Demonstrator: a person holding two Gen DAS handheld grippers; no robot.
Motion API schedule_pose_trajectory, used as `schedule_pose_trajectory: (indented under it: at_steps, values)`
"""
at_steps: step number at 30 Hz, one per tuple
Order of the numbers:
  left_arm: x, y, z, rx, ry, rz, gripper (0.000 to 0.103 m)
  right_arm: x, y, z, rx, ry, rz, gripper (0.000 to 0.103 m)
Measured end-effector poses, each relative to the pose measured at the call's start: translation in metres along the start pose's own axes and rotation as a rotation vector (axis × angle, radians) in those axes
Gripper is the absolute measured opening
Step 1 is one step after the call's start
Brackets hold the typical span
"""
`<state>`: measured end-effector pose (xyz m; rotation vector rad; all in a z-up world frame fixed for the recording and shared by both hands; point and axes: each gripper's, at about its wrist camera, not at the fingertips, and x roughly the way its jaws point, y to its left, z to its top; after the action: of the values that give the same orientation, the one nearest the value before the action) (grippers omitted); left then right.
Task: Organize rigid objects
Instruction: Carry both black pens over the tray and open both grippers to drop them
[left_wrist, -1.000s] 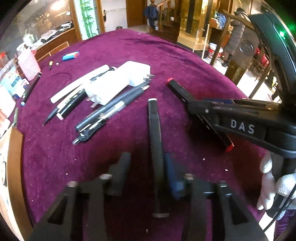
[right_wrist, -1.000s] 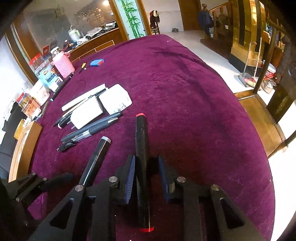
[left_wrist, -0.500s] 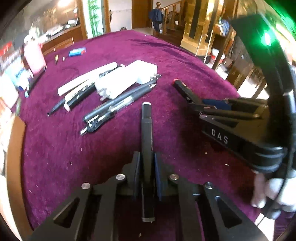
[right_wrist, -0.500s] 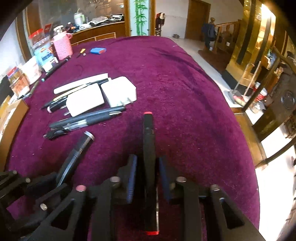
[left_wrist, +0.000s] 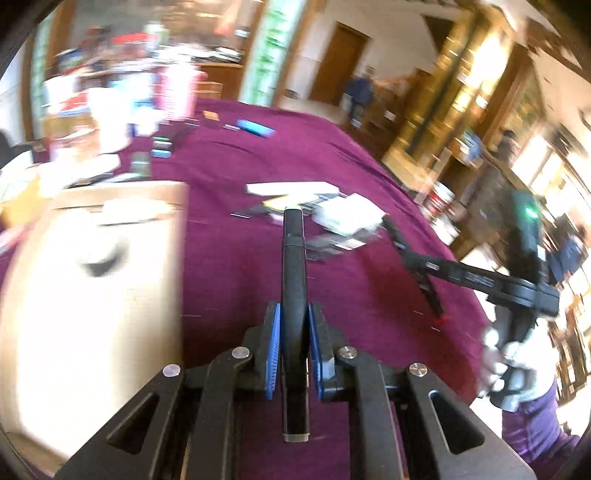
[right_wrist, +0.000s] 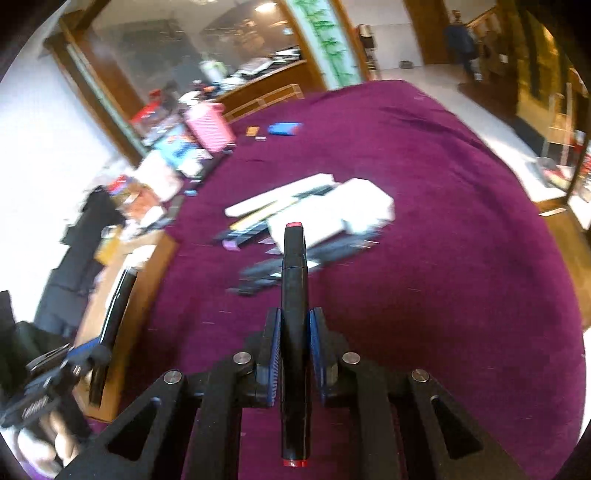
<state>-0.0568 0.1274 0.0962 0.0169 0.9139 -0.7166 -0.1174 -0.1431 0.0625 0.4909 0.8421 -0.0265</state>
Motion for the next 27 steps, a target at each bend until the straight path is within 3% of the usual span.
schedule_pose_trajectory:
  at_steps: [5, 10, 16, 20, 22, 24, 26, 27]
  values:
    - [-0.015, 0.077, 0.004, -0.128, 0.018, 0.11, 0.014, 0.02, 0.051, 0.005, -0.029, 0.068, 0.147, 0.016]
    - [-0.003, 0.129, 0.009, -0.183, 0.069, 0.202, 0.014, 0.054, 0.11, 0.012, -0.05, 0.149, 0.25, 0.017]
    - [0.023, 0.153, 0.015, -0.194, 0.134, 0.27, 0.014, 0.109, 0.183, 0.01, -0.095, 0.252, 0.271, 0.017]
    - [0.031, 0.155, 0.02, -0.192, 0.161, 0.263, 0.014, 0.13, 0.214, 0.011, -0.136, 0.282, 0.248, 0.017]
    - [0.032, 0.159, 0.019, -0.215, 0.179, 0.24, 0.014, 0.141, 0.228, 0.011, -0.172, 0.276, 0.192, 0.017]
    - [0.03, 0.164, 0.017, -0.232, 0.177, 0.225, 0.022, 0.146, 0.237, 0.012, -0.212, 0.248, 0.105, 0.017]
    - [0.027, 0.169, 0.014, -0.249, 0.169, 0.211, 0.05, 0.147, 0.237, 0.012, -0.23, 0.228, 0.049, 0.017]
    - [0.024, 0.171, 0.014, -0.261, 0.158, 0.203, 0.052, 0.15, 0.238, 0.012, -0.236, 0.227, 0.028, 0.017]
